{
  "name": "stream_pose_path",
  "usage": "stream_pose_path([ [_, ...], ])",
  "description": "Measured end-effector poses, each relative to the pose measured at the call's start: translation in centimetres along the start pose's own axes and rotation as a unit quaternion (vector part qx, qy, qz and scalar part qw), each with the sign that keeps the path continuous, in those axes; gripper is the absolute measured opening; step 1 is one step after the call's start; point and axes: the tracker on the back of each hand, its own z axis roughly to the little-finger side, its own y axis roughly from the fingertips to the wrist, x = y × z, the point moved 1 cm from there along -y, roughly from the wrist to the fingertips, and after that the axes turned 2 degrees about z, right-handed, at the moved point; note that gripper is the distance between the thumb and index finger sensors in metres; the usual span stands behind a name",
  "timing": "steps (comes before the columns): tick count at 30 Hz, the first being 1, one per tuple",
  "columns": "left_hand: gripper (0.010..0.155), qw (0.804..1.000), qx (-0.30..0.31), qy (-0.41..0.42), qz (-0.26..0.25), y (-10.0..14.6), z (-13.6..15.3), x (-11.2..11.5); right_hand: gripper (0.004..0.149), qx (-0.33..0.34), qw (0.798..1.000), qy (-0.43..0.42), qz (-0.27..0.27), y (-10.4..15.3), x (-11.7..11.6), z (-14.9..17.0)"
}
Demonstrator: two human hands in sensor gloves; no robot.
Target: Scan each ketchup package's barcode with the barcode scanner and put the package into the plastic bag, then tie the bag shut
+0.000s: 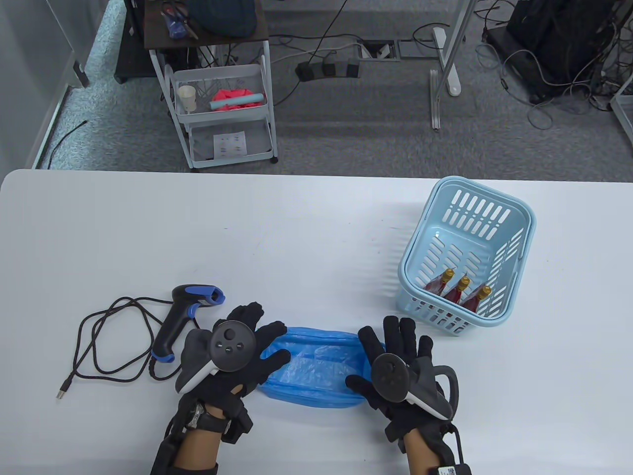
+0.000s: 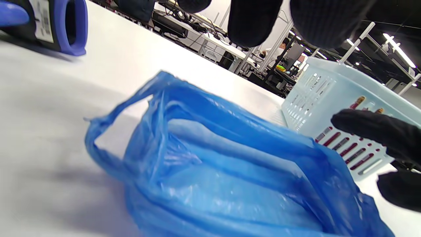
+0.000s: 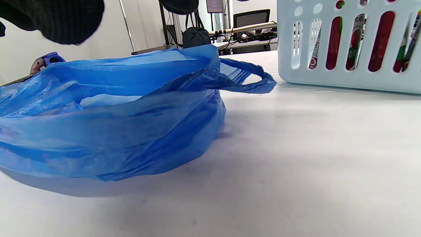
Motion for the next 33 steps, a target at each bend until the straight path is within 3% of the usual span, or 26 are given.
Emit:
stream_pose_path([
  [7, 0.075, 0.999, -0.042, -0.011, -0.027, -0.6, 0.7, -3.0, 0.088, 0.001, 1.000, -0.004, 0.003, 0.0, 0.0, 0.1],
  [15, 0.081, 0.989, -0.138, -0.029, -0.049, -2.2, 3.8, -5.7, 0.088, 0.003, 1.000, -0.009, 0.002, 0.0, 0.0, 0.1],
  [25, 0.081, 0.951, -0.297, -0.074, -0.040, -3.6, 9.9, -5.1, 0.088, 0.006, 1.000, -0.013, -0.003, 0.0, -0.1, -0.1],
  [33, 0.082, 0.927, -0.366, -0.083, -0.019, -3.5, 13.5, -4.3, 0.088, 0.006, 1.000, -0.018, -0.003, 0.0, -0.1, -0.1],
])
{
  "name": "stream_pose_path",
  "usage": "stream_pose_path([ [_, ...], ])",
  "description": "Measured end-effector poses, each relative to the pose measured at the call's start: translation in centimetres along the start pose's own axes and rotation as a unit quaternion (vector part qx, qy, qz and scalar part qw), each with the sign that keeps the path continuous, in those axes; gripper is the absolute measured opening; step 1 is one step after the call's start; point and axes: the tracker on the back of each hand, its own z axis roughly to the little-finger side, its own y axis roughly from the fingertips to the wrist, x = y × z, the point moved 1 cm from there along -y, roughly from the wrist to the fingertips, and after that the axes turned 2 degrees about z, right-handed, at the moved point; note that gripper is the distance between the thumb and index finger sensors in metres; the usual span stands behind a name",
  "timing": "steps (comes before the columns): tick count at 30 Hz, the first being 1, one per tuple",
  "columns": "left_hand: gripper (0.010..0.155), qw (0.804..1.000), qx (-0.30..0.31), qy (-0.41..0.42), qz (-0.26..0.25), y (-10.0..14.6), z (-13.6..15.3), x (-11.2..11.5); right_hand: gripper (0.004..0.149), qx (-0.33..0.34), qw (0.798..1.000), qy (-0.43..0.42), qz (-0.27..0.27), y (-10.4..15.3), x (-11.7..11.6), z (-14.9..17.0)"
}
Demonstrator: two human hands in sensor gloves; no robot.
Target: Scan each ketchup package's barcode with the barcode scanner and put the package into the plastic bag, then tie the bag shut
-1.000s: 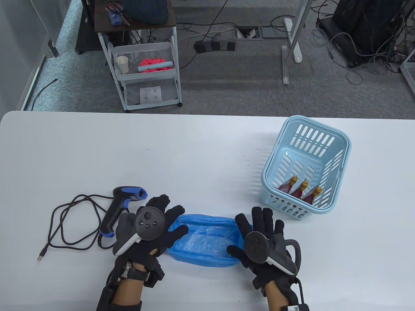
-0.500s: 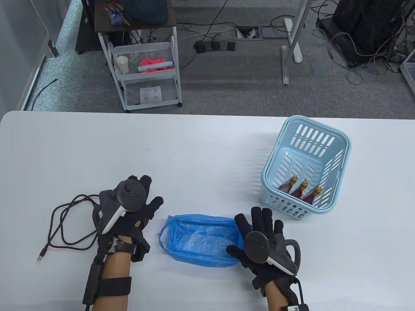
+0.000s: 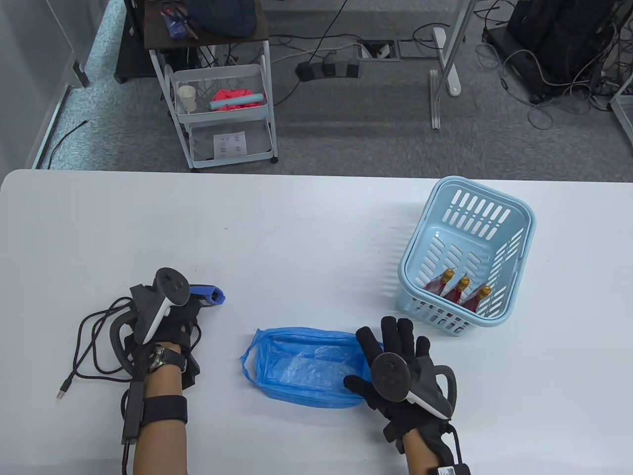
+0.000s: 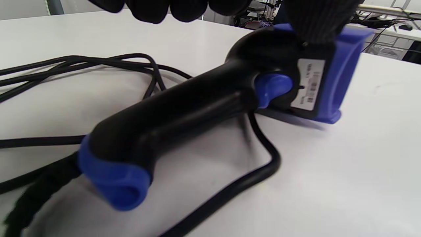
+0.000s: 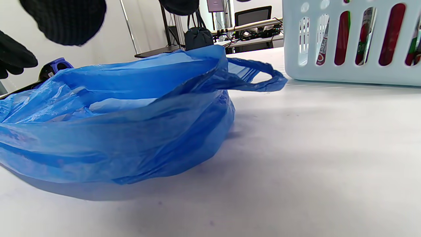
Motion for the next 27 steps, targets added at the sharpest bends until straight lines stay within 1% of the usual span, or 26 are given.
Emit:
stream_pose_path([
  [9, 0.078, 0.999, -0.020, -0.005, 0.032, -1.2, 0.7, 1.8, 0.088, 0.002, 1.000, -0.003, 0.000, 0.0, 0.0, 0.0],
  [12, 0.074, 0.999, -0.025, -0.013, 0.031, -1.4, 0.6, 2.1, 0.088, 0.001, 1.000, -0.004, 0.000, 0.0, 0.1, 0.0],
  [15, 0.072, 0.999, -0.023, 0.000, 0.036, -1.5, 0.4, 2.2, 0.088, 0.000, 1.000, -0.005, 0.000, 0.0, 0.1, 0.0],
  [18, 0.073, 0.999, -0.025, 0.002, 0.039, -1.5, 0.4, 2.2, 0.088, -0.001, 1.000, -0.005, -0.001, 0.0, 0.1, 0.0],
  [27, 0.078, 0.995, -0.028, 0.062, 0.067, -1.9, 1.0, 2.5, 0.088, -0.001, 1.000, -0.006, -0.004, 0.0, 0.1, 0.1],
])
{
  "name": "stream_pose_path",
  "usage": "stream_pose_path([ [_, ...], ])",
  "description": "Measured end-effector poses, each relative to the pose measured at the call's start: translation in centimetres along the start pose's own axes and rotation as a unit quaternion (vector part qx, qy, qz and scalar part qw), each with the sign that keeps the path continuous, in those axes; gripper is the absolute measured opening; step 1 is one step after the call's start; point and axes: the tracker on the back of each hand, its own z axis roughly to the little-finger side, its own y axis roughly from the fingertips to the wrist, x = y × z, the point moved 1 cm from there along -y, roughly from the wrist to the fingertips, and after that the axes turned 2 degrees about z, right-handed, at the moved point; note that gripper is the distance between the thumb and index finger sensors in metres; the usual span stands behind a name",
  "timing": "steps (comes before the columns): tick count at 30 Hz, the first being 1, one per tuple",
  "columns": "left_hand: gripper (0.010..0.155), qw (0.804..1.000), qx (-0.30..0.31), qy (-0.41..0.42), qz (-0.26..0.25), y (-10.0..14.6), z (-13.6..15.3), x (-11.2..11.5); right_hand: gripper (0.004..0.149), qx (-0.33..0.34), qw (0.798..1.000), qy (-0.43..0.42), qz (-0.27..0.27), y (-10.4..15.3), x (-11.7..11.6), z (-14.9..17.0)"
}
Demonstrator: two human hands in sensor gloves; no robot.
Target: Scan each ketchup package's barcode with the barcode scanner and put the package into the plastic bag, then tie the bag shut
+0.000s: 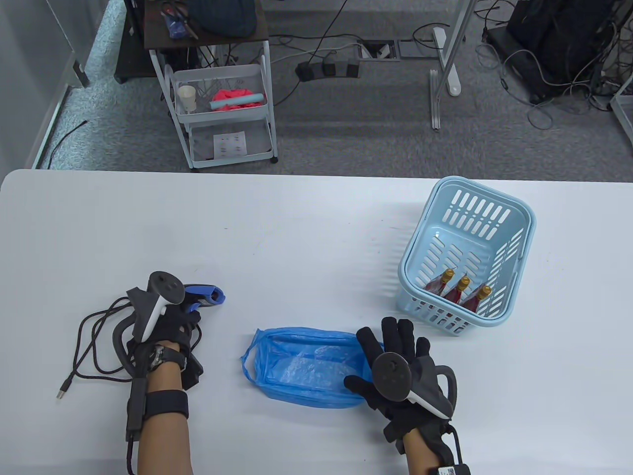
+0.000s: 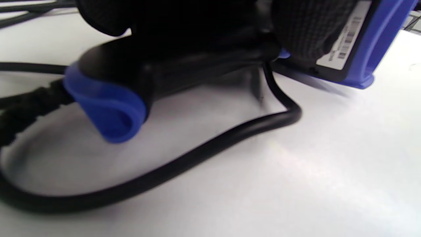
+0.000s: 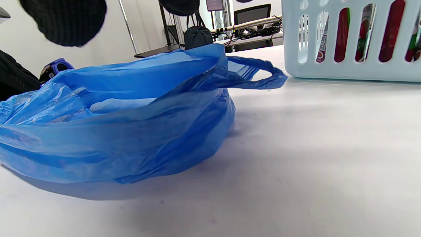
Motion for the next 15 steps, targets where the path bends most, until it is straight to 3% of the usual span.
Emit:
stream_pose_path([
  [15, 0.086, 1.000, 0.015, -0.015, -0.003, 0.13, -0.30, -0.18, 0.088, -0.002, 1.000, -0.003, -0.001, -0.01, 0.03, 0.08],
])
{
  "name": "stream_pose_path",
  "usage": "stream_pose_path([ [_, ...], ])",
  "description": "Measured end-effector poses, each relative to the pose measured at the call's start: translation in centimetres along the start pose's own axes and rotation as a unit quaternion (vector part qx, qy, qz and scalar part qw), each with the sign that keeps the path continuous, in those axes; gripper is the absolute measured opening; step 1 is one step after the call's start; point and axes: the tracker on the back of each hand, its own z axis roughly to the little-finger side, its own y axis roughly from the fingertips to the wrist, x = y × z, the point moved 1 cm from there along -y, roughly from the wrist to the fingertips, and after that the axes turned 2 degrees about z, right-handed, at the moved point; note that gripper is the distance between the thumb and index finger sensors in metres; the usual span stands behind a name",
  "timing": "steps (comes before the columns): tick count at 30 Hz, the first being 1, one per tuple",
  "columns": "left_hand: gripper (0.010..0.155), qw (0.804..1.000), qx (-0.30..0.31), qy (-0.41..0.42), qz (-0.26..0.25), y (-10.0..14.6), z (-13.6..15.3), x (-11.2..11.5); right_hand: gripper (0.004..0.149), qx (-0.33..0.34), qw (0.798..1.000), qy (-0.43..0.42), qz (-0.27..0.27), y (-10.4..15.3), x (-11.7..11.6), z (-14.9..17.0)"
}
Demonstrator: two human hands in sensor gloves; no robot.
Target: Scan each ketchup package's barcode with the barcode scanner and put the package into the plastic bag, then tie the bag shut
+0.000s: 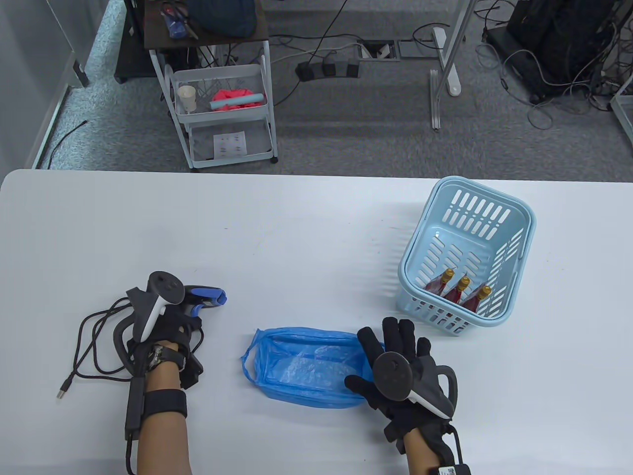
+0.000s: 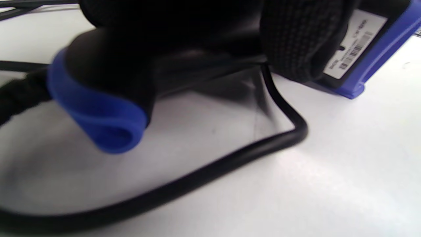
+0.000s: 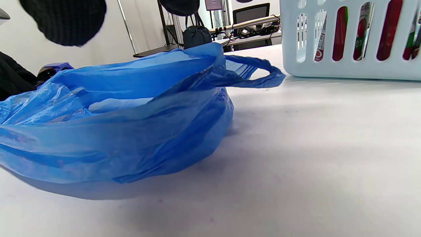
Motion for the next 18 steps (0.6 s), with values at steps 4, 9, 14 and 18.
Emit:
stream_pose_path([
  [4, 0.087, 1.000, 0.005, -0.001, 0.000, 0.00, 0.01, 0.07, 0.088, 0.000, 1.000, -0.001, 0.000, 0.01, 0.03, 0.00],
  [9, 0.087, 1.000, 0.011, 0.000, 0.002, 0.08, 0.03, -0.02, 0.088, 0.002, 1.000, -0.001, 0.001, 0.01, 0.04, -0.01],
  [14, 0.084, 1.000, 0.024, 0.004, -0.004, 0.46, -0.21, -0.34, 0.088, 0.002, 1.000, -0.001, 0.001, 0.01, 0.05, -0.04],
  [18, 0.075, 0.999, 0.034, 0.012, -0.002, 0.80, -0.67, -0.44, 0.088, 0.003, 1.000, 0.000, 0.001, 0.02, 0.05, -0.06],
])
